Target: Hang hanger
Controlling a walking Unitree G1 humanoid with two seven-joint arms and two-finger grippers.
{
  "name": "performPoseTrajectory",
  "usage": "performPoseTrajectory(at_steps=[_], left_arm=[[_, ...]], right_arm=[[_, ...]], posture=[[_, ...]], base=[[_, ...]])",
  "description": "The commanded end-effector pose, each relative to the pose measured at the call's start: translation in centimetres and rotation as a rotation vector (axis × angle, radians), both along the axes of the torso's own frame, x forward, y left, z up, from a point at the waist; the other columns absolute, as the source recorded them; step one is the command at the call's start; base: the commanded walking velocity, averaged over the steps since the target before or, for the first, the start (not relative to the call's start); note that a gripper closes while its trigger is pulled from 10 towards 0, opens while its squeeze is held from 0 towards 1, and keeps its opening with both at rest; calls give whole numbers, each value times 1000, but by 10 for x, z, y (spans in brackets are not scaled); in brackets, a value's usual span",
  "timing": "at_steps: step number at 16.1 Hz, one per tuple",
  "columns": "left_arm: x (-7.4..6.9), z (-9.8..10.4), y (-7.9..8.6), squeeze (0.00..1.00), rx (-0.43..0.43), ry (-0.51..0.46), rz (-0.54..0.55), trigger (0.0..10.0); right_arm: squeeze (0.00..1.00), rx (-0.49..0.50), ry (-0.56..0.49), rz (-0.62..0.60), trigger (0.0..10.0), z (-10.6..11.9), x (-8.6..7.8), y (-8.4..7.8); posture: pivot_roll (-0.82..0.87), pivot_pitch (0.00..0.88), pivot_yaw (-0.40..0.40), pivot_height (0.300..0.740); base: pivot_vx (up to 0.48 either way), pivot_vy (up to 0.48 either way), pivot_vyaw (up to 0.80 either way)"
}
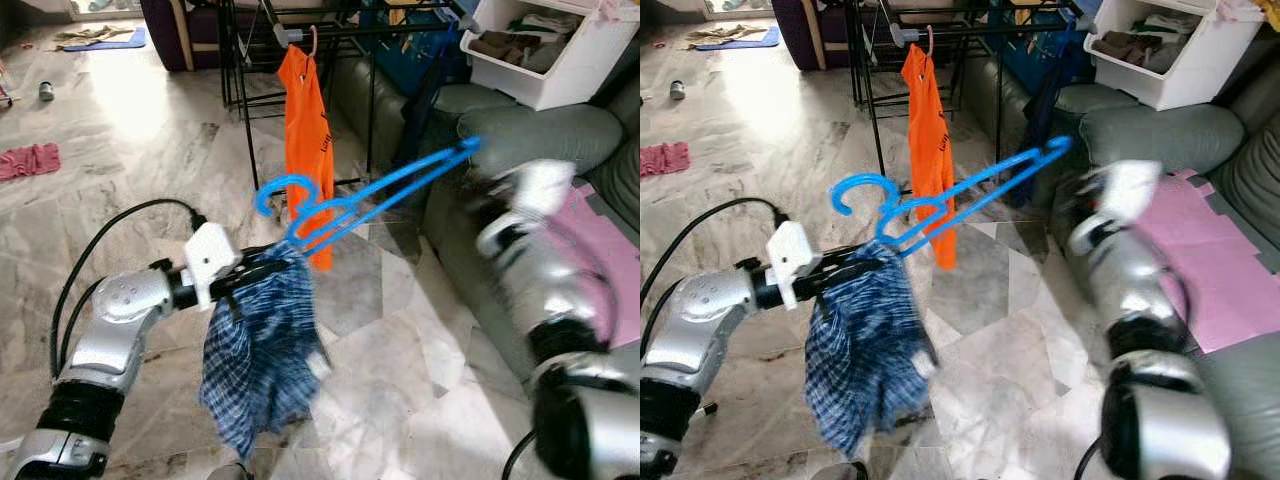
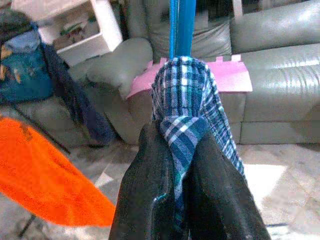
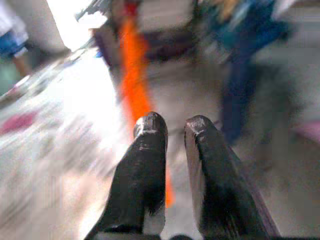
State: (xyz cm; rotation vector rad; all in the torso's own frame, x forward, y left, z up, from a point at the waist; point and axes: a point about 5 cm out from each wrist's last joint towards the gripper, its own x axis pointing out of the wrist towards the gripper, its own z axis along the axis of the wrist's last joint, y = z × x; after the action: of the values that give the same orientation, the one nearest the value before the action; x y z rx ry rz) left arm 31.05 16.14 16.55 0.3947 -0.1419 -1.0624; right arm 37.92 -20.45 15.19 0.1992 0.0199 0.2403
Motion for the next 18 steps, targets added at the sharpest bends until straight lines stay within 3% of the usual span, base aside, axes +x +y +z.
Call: performPoseTrajectory(at_steps=[1,2,5,8,13,18], left_arm=[[1,15,-6,0,6,-66,-39,0],[6,23,-8,0,-8,-89,-41,0],[16,38,-9,0,-57,-116,-19,0],[14,49,-24,0,-45,-157,-91,0],[6,67,-48,0,-30,-222,-220,0],[1,51,-62,0,-58,-196,-223,0]], right_arm=[[0,-14,19,67,10000,-7,-5,4],[1000,-57,38,155,10000,-22,-14,13],[1000,-79,124,272,10000,-50,-32,21],[1000,-161,158,395,10000,-68,-45,29],[1000,-282,33,402,10000,-42,-29,38],[1000,-292,-20,480,10000,-33,-26,58]], posture=[[91,105,-105,740],[93,106,-99,740],[95,109,-81,740],[96,114,-65,740],[105,112,-62,740],[92,109,-69,740]], base=[[0,0,0],[0,0,0],[0,0,0],[0,0,0],[0,0,0],[0,0,0]])
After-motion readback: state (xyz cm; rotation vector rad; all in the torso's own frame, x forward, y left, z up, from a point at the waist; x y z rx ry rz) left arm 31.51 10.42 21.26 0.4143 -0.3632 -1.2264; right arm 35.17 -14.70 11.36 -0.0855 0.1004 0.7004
